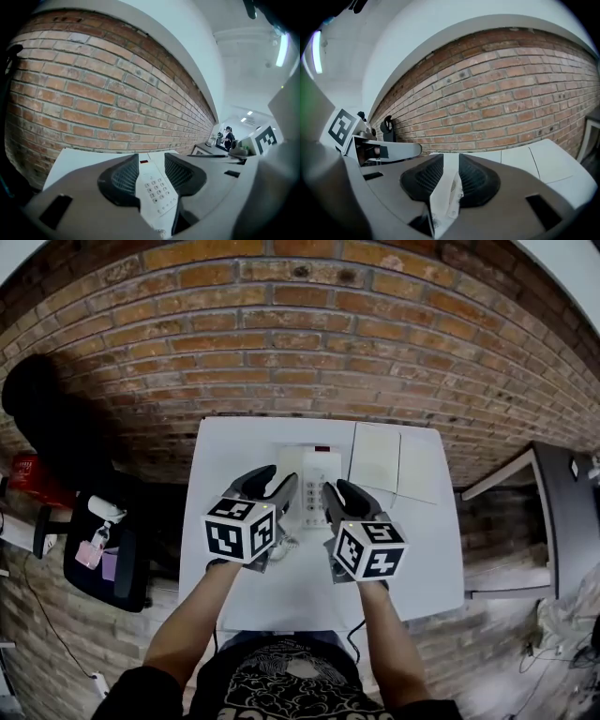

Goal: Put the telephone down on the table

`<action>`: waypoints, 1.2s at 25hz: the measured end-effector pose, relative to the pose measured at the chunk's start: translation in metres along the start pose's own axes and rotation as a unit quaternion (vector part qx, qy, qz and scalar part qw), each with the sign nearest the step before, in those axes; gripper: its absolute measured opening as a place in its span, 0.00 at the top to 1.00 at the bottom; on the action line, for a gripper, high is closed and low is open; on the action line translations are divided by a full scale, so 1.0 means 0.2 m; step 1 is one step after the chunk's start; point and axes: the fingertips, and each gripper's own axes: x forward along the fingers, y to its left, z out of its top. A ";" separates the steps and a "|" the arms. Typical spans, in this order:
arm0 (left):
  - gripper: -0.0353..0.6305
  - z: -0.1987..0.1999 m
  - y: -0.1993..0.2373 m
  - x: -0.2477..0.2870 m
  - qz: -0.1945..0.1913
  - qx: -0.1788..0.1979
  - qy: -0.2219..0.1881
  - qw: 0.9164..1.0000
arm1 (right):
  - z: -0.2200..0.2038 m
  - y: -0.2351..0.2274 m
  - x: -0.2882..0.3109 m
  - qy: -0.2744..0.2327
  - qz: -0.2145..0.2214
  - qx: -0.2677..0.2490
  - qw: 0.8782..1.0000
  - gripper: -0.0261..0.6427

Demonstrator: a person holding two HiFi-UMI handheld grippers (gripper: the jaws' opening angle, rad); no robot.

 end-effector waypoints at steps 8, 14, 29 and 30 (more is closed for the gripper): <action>0.78 0.09 -0.03 -0.22 -0.010 0.042 -0.033 0.999 | 0.10 0.15 -0.17 -0.047 -0.030 -0.022 0.998 0.89; 0.84 0.10 -0.02 -0.37 -0.003 0.060 -0.048 0.997 | 0.15 0.22 -0.28 -0.071 -0.048 -0.031 0.996 0.94; 0.90 0.08 -0.01 -0.47 0.003 0.070 -0.060 0.996 | 0.14 0.23 -0.41 -0.091 -0.071 -0.020 0.993 0.96; 0.90 0.08 -0.01 -0.47 0.004 0.069 -0.061 0.996 | 0.14 0.23 -0.42 -0.092 -0.072 -0.021 0.993 0.96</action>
